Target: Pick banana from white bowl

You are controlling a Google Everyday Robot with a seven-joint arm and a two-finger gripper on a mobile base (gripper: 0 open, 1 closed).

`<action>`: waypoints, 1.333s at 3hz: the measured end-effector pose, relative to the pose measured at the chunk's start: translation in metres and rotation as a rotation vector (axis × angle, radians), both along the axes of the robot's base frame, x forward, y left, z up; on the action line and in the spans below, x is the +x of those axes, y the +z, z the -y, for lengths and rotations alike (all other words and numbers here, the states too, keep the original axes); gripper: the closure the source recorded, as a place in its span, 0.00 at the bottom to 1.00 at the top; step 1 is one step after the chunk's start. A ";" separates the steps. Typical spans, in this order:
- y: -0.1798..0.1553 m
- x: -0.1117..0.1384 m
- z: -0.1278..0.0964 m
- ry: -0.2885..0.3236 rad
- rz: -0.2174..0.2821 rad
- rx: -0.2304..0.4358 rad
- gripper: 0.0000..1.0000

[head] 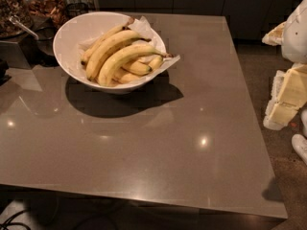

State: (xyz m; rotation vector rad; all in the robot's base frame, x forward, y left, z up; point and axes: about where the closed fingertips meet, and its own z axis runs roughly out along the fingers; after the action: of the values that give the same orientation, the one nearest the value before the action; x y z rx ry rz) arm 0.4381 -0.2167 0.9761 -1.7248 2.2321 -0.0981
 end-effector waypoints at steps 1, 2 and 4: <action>0.000 0.000 0.000 0.000 0.000 0.000 0.00; 0.004 0.004 -0.006 0.015 0.007 -0.009 0.00; 0.003 0.033 -0.040 0.113 -0.073 -0.084 0.00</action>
Offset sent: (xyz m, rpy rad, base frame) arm 0.0073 0.0129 0.0039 -0.0206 0.0111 0.0353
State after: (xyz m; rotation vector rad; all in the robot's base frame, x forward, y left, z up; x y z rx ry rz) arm 0.4712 -0.1765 0.9795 -1.9243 2.2048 -0.1061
